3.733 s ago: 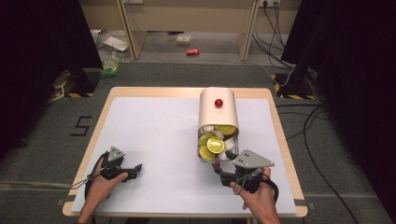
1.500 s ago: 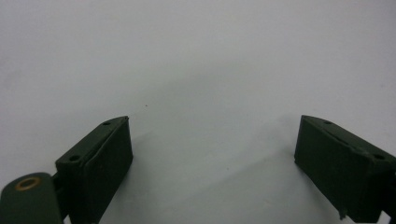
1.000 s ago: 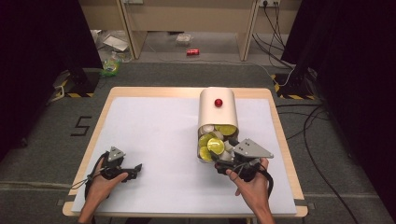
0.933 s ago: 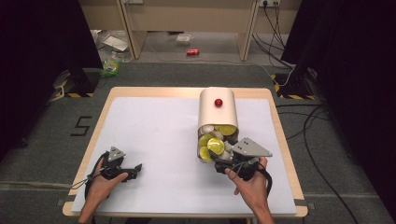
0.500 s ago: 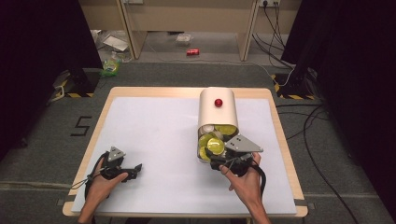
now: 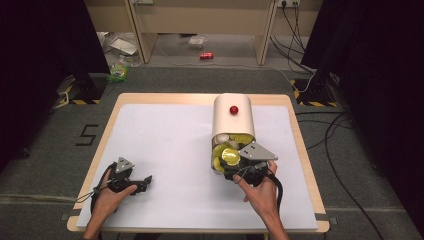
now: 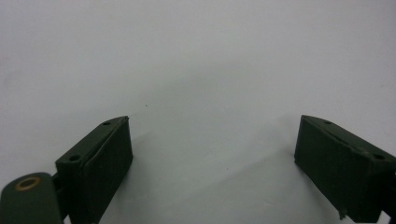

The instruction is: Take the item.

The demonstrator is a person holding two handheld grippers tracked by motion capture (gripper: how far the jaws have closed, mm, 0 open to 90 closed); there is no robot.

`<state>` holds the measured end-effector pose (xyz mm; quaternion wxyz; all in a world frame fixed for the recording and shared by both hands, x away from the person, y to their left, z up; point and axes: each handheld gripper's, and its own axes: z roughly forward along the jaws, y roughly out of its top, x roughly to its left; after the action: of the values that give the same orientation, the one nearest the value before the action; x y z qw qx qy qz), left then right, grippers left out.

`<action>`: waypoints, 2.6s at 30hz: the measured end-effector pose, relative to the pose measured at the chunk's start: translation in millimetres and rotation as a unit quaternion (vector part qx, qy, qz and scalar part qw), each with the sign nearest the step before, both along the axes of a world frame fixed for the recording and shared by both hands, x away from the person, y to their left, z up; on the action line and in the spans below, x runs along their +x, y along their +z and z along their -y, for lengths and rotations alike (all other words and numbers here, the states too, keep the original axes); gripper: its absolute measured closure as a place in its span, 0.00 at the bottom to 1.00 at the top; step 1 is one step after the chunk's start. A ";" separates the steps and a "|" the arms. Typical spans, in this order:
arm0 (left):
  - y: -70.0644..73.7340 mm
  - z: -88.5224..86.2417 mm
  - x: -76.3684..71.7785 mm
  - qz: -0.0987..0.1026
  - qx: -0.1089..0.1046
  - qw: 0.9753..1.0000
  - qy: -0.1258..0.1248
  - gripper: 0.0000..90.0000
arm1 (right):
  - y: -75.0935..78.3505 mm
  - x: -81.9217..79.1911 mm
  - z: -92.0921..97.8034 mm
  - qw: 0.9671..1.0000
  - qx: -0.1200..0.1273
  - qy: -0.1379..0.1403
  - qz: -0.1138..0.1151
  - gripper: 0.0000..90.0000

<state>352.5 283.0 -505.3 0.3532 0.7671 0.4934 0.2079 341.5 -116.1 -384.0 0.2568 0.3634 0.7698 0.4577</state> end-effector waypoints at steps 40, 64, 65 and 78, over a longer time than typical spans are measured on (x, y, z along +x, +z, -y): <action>0.0 0.0 0.0 0.000 0.000 1.000 0.000 0.12 | 3.0 -4.1 -7.3 0.998 -0.048 0.031 0.019 0.41; 0.0 0.0 0.0 0.000 0.000 1.000 0.000 0.12 | 4.5 -5.6 -1.8 0.999 -0.029 0.022 -0.002 0.44; 0.0 0.0 0.0 0.000 0.000 1.000 0.000 0.12 | 4.5 -5.6 -1.8 0.999 -0.029 0.022 -0.002 0.44; 0.0 0.0 -0.1 0.000 0.000 1.000 0.000 0.12 | 1.5 -2.6 -5.7 0.998 -0.045 0.038 -0.023 0.47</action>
<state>352.4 283.0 -505.3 0.3530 0.7674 0.4931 0.2082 338.8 -110.4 -382.6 0.2375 0.3327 0.8083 0.4238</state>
